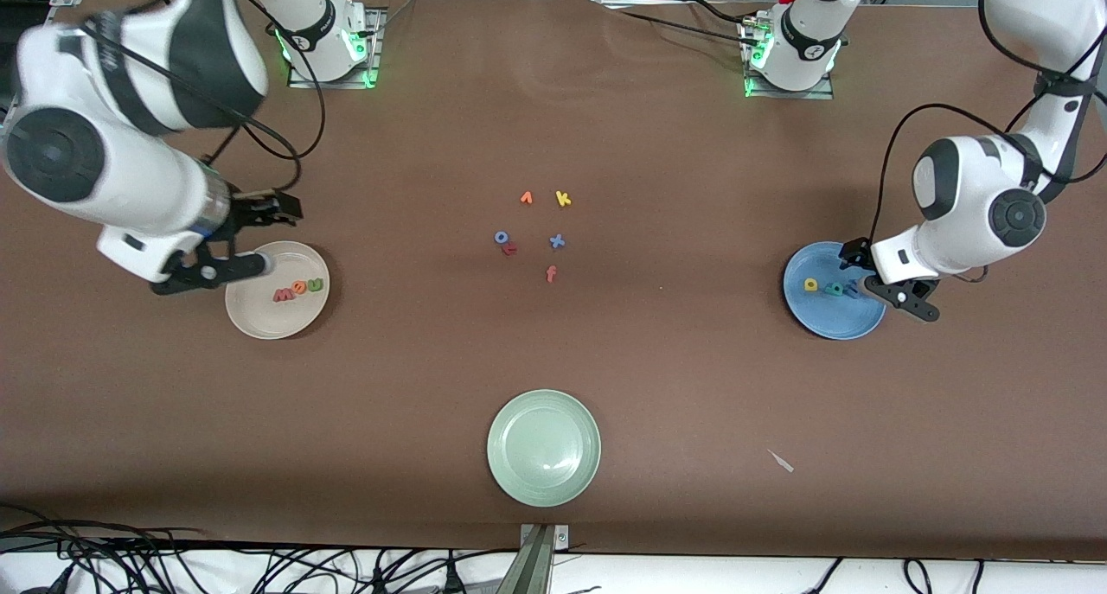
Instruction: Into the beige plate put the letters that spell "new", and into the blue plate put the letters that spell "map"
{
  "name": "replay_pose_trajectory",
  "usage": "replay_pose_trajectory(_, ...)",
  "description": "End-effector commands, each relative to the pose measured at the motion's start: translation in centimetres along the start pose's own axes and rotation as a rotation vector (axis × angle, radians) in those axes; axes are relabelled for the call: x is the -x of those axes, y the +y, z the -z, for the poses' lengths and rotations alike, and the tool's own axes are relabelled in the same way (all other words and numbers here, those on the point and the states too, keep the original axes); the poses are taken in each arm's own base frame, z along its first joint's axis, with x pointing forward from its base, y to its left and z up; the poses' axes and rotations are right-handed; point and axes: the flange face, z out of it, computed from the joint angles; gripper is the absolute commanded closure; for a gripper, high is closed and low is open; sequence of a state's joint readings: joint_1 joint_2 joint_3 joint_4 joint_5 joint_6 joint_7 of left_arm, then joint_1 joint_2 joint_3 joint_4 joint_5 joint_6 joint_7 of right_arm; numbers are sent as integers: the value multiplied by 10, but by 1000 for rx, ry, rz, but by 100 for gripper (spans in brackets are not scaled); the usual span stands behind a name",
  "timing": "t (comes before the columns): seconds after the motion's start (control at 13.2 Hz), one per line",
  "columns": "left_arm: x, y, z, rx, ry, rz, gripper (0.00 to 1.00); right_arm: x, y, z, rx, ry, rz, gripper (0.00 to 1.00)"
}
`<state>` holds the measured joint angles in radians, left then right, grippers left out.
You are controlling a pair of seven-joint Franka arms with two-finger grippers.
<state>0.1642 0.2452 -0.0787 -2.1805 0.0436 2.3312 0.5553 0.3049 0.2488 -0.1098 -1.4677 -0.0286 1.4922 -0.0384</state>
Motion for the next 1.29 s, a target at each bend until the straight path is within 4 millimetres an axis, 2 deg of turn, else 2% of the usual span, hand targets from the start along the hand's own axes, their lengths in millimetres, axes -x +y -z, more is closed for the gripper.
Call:
replay_pose_trajectory(0.0, 25, 26, 70, -71, 38, -17, 0, 41, 28, 26, -8, 66, -37, 0)
replay_pose_trajectory(0.15, 30, 38, 112, -105, 74, -24, 0, 60, 56, 45, -17, 107, -85, 0)
replay_pose_trajectory(0.3, 35, 59, 164, -121, 85, 4, 0, 75, 71, 53, -21, 127, -118, 0)
replay_pose_trajectory(0.38, 36, 69, 189, -120, 80, 48, 0, 78, 79, 49, -23, 134, -134, 0)
replay_pose_trajectory(0.6, 36, 79, 278, -108, 55, 147, 0, 76, 81, 46, -25, 156, -142, 0)
replay_pose_trajectory(0.76, 44, 86, 324, -77, 38, 215, 0, 79, 91, 46, -32, 157, -163, 0)
replay_pose_trajectory(0.83, 48, 92, 344, -29, 39, 275, 0, 80, 88, 47, -33, 156, -158, 0)
replay_pose_trajectory(0.98, 59, 101, 379, -15, 37, 367, 0, 76, 84, 45, -34, 144, -148, 0)
replay_pose_trajectory(1.06, 61, 103, 385, -12, 28, 370, 0, 71, 85, 40, -38, 134, -150, 0)
replay_pose_trajectory(1.21, 55, 111, 383, -11, 24, 353, 0, 68, 81, 43, -37, 139, -138, 0)
